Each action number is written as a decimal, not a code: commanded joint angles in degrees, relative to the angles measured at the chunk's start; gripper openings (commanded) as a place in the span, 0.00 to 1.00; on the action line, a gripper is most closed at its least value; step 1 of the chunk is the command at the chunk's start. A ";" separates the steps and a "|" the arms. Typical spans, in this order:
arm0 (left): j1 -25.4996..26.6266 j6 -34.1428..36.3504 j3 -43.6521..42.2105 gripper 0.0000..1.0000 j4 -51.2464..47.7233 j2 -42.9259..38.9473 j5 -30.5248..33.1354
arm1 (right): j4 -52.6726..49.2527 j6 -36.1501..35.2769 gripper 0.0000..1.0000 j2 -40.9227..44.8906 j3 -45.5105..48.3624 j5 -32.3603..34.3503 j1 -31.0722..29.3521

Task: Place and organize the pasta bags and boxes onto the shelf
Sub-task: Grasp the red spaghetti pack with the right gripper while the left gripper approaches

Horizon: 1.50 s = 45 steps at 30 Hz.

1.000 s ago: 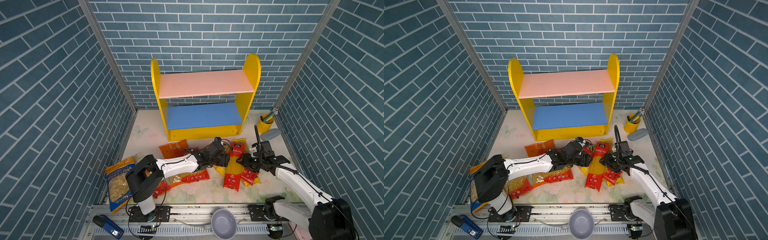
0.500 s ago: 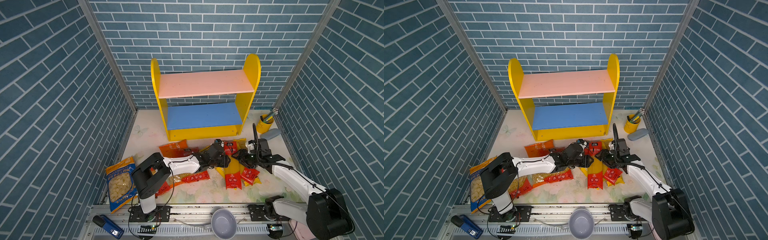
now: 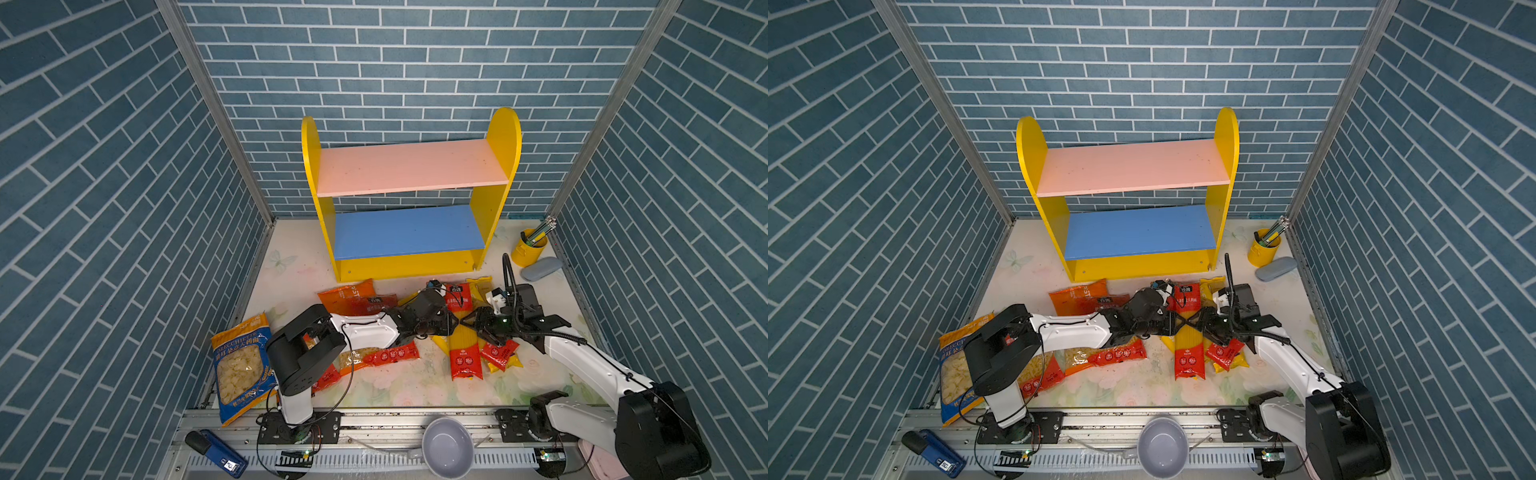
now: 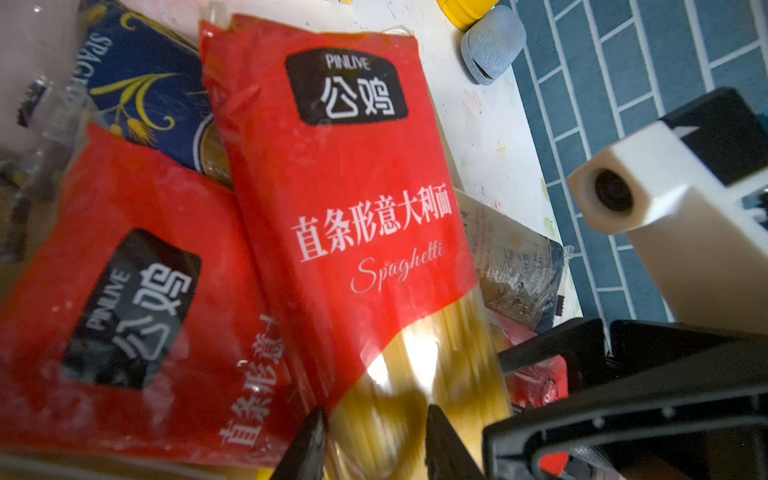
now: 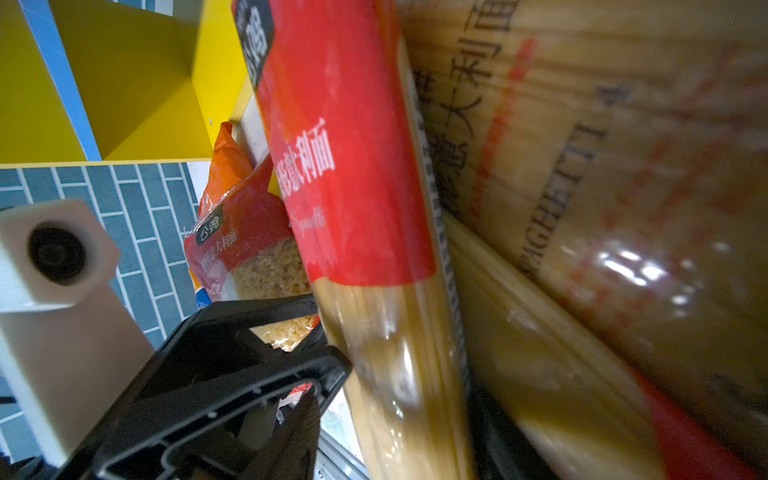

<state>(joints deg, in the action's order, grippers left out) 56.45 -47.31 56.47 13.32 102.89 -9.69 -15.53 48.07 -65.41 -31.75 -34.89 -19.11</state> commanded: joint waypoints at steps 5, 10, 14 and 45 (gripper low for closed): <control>-0.43 -1.57 -5.05 0.37 3.79 -0.26 0.12 | 7.94 3.25 0.54 -1.37 0.36 -7.73 -0.72; -0.50 -2.29 -5.75 0.35 5.39 0.13 -0.66 | 13.94 5.80 0.51 -3.32 4.24 -5.57 -1.13; -0.49 -2.21 -5.84 0.34 5.13 -0.36 -1.10 | 13.45 5.37 0.51 -2.20 4.39 -1.77 -2.19; -9.89 0.35 -15.86 0.61 0.18 -28.72 -2.72 | 15.78 9.48 0.00 2.33 -2.34 -1.19 -5.00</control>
<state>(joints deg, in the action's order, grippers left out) 47.29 -47.79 41.32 15.92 76.77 -11.90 -2.13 55.75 -65.84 -29.02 -34.65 -23.35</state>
